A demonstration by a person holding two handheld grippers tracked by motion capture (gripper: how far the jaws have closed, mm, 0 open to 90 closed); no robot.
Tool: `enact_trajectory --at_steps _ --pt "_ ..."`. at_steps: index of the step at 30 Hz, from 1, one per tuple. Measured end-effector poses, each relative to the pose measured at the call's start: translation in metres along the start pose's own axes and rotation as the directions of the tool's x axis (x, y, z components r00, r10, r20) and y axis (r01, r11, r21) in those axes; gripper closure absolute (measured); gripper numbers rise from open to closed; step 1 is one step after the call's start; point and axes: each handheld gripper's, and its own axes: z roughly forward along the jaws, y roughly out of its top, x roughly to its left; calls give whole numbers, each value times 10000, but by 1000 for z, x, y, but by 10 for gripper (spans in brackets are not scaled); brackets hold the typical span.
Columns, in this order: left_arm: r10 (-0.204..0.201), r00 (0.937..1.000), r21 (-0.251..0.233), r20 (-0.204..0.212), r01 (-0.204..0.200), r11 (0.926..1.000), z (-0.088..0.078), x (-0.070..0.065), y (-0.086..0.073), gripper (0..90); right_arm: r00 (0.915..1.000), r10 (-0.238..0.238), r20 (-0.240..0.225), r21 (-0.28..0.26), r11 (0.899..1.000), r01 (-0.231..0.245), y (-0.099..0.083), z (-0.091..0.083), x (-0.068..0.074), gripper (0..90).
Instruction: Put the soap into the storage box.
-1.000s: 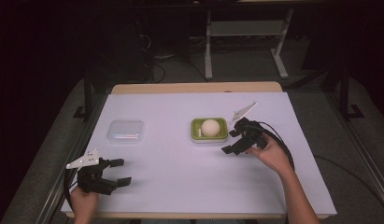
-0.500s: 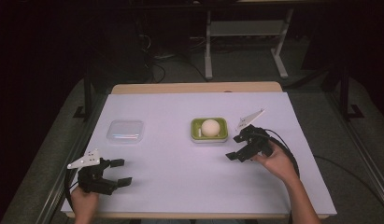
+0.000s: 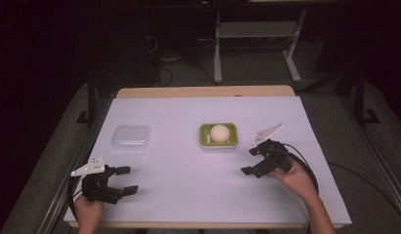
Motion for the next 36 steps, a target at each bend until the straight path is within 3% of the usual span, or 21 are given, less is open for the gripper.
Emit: enact_trajectory --at_steps 36 --pt "-95 10000 4 20 95 10000 2 -1 1 132 9986 527 -26 -341 9980 -527 -55 -11 19 202"
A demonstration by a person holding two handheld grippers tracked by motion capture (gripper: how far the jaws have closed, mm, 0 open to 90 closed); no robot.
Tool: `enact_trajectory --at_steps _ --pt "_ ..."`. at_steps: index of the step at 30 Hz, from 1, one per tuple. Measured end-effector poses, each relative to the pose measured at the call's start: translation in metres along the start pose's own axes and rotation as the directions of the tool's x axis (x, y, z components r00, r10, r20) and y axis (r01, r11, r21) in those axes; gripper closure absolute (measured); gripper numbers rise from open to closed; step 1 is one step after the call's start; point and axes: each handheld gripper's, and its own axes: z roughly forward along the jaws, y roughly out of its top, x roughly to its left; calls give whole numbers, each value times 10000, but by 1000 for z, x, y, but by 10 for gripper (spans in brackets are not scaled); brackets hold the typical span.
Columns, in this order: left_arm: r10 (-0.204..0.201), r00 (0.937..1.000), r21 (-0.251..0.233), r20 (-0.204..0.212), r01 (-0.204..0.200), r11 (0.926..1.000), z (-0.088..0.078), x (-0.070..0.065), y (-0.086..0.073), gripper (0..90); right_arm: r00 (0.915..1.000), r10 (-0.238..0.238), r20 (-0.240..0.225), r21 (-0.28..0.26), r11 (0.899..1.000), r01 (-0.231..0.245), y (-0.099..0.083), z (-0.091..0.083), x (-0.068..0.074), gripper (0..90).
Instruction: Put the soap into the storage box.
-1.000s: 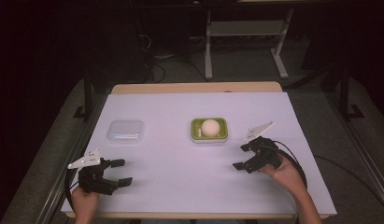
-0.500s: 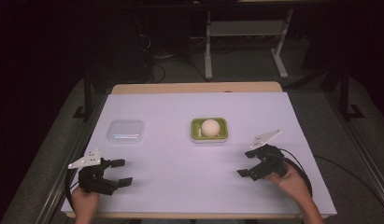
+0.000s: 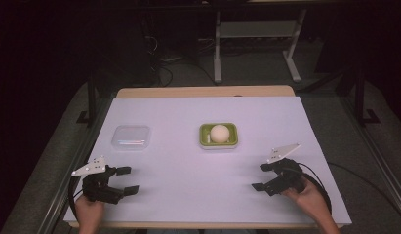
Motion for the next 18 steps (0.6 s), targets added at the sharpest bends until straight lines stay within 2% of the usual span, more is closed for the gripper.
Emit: enact_trajectory --at_steps 9,18 --pt "43 10000 -18 8 -43 10000 -1 0 0 131 9999 79 62 -186 9998 -78 -15 -1 9 199" --pt "54 10000 0 -19 -54 10000 -1 0 0 132 9995 43 328 -489 9988 -27 -28 -7 27 196"
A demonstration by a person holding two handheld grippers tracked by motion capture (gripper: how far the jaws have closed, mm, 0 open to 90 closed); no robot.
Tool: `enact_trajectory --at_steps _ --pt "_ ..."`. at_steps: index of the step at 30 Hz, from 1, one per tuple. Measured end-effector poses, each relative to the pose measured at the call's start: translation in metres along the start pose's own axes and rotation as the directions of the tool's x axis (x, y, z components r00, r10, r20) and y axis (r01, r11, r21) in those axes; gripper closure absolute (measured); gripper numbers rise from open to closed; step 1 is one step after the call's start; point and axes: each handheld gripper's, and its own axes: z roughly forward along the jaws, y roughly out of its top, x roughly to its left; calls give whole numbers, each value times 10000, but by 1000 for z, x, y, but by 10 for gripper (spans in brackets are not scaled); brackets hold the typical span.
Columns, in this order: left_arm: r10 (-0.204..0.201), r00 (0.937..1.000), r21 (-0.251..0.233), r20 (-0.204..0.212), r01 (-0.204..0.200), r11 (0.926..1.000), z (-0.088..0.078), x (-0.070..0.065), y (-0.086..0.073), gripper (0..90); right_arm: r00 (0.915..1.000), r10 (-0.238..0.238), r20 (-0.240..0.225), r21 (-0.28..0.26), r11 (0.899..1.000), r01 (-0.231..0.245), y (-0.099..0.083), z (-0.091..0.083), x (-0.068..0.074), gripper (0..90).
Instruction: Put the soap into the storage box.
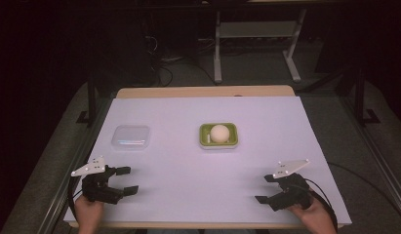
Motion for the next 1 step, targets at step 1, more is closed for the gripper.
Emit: enact_trajectory --at_steps 1 --pt "-17 10000 -17 -8 17 10000 0 0 0 132 9999 147 -21 44 9999 -147 -1 0 2 187"
